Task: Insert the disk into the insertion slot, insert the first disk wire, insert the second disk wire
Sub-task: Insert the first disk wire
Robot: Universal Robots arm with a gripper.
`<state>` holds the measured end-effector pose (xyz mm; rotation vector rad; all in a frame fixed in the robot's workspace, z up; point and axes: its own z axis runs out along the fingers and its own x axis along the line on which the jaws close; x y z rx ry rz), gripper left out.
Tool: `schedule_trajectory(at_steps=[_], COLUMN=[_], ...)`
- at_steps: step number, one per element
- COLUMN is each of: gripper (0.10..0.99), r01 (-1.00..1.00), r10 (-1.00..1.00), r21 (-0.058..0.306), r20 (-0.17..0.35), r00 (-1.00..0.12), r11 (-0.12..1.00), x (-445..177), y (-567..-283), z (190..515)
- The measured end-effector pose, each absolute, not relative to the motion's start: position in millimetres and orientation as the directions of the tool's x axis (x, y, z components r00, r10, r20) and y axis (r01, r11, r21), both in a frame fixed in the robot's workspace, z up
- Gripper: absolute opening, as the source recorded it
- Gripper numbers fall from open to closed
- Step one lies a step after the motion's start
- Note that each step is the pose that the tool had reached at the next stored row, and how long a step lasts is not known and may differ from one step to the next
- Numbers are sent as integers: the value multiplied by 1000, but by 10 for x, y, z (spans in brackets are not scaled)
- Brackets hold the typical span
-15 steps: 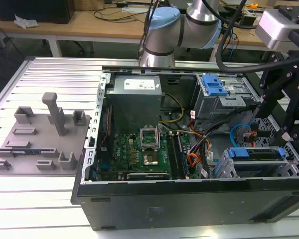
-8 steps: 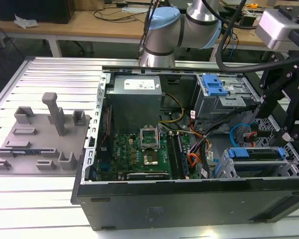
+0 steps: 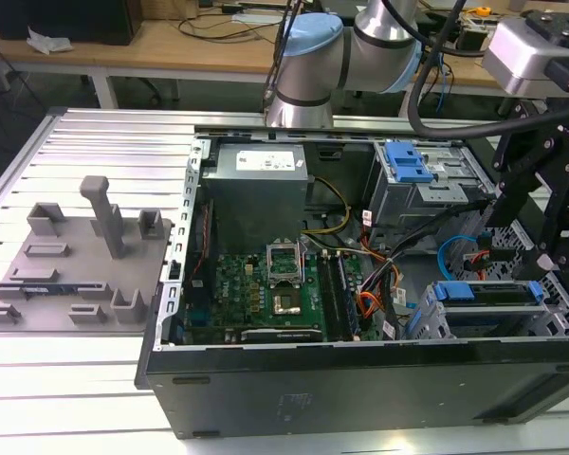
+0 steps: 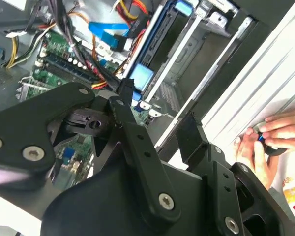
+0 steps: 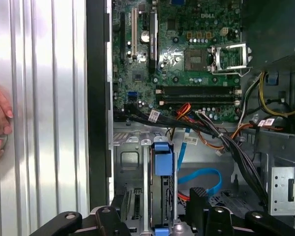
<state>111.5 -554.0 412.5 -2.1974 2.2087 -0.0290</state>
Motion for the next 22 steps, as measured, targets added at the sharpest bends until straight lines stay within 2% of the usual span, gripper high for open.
schedule_trajectory(at_steps=[4, 5, 6, 12, 15, 16, 17, 18, 22], gripper=[620, 620, 620, 620, 620, 608, 475, 408, 408], r01=[-998, -998, -998, -998, -998, -998, -998, -998, -998], r10=[-999, -998, -996, -991, -983, -980, -975, -968, -961], r21=[-63, -64, -65, -66, -64, -63, -62, -59, -60], r20=[20, 60, 77, 129, 182, 196, 221, 249, 275], r00=[-33, -33, -33, -33, -32, -32, -32, -31, -29], r11=[32, 29, 28, 24, 21, 20, 18, 17, 13], x=[1103, 1067, 1066, 1068, 1084, 1090, 1102, 1109, 1106], y=[-5540, -5470, -5407, -5039, -4900, -4873, -4827, -4786, -4767], z=[4109, 4095, 4089, 4041, 4022, 4018, 4011, 4007, 4001])
